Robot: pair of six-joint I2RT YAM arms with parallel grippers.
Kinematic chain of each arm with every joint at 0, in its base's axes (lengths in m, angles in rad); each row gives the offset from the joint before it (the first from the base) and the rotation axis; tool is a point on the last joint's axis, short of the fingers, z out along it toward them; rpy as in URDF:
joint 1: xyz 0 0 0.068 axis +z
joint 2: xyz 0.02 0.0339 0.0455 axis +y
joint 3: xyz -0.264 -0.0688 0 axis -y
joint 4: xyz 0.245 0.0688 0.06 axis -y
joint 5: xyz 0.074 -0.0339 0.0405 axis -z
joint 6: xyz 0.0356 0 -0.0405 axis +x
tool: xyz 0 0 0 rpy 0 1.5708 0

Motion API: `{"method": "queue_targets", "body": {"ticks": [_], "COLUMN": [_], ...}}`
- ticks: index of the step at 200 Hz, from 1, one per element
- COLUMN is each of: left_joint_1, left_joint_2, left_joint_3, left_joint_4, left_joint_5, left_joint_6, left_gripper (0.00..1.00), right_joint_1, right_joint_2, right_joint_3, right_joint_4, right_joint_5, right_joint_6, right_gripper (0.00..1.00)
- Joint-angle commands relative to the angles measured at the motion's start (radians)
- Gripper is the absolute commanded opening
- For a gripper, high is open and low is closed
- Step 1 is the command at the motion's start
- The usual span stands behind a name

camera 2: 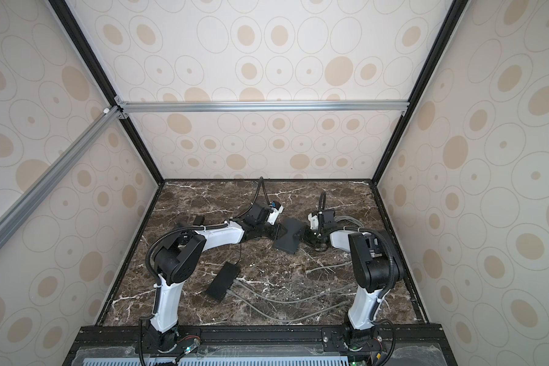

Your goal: Insert the plug into the switch port

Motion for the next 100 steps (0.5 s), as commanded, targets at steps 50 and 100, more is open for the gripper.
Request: {"method": "queue_targets", "body": {"ticks": [50,100], "left_joint_1": [-0.040,-0.045], "left_joint_2": [-0.126,-0.276], "left_joint_3": [-0.228,-0.408], "left_joint_4": [0.097,0.146], "left_joint_5": [-0.040,-0.062], "left_joint_6": [-0.051,-0.073], "left_gripper": [0.45,0.45], "right_joint_1": [0.153,0.221], "right_joint_2": [0.007,-0.048], "right_joint_3": [-0.090,-0.125], "right_joint_4": [-0.010,-0.001], "right_joint_5": [0.010,0.033], "right_joint_6": [0.075,0.113], "right_gripper": [0.44,0.44]}}
